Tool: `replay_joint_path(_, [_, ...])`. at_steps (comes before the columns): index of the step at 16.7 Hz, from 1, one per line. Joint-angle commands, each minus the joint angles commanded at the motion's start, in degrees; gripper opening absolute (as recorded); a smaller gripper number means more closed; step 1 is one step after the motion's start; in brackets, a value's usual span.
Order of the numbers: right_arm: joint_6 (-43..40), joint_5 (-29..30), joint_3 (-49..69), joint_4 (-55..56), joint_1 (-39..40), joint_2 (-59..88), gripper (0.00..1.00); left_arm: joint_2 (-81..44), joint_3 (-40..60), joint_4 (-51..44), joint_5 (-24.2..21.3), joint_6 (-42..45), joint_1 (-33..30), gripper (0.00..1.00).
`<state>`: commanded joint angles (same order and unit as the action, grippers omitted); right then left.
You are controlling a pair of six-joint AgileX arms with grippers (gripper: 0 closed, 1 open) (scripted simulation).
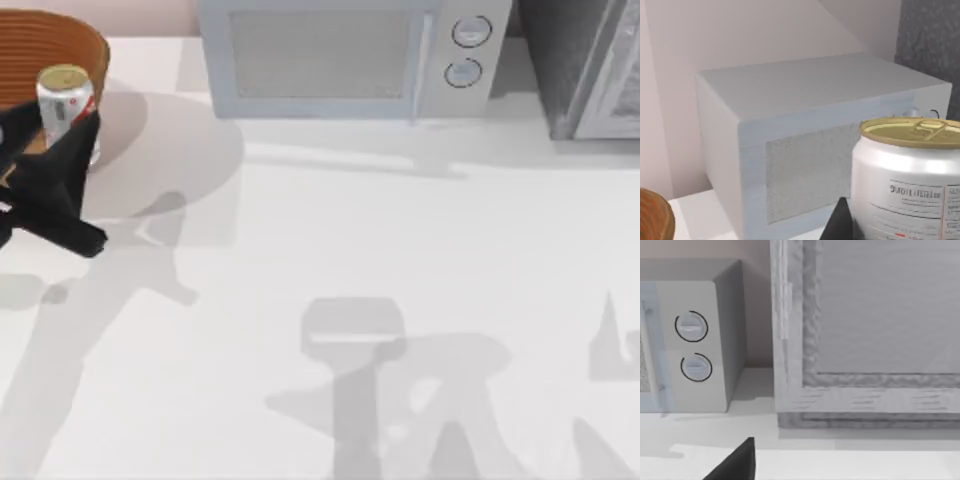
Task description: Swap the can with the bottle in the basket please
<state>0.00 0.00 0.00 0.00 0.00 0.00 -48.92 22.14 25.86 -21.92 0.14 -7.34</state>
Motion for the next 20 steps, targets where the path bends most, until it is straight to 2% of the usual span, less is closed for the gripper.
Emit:
replay_joint_path(13, [0.00,0.00,0.00,0.00,0.00,0.00,1.00,-65.52,30.89,36.08,-31.59,1.17,-11.96,0.00])
replay_joint_path(17, [0.00,0.00,0.00,0.00,0.00,0.00,1.00,-81.15,37.87,44.27,-39.06,1.28,-14.79,0.00])
replay_joint_path(20, [0.00,0.00,0.00,0.00,0.00,0.00,1.00,-89.80,41.55,48.59,-43.05,1.26,-16.29,0.00])
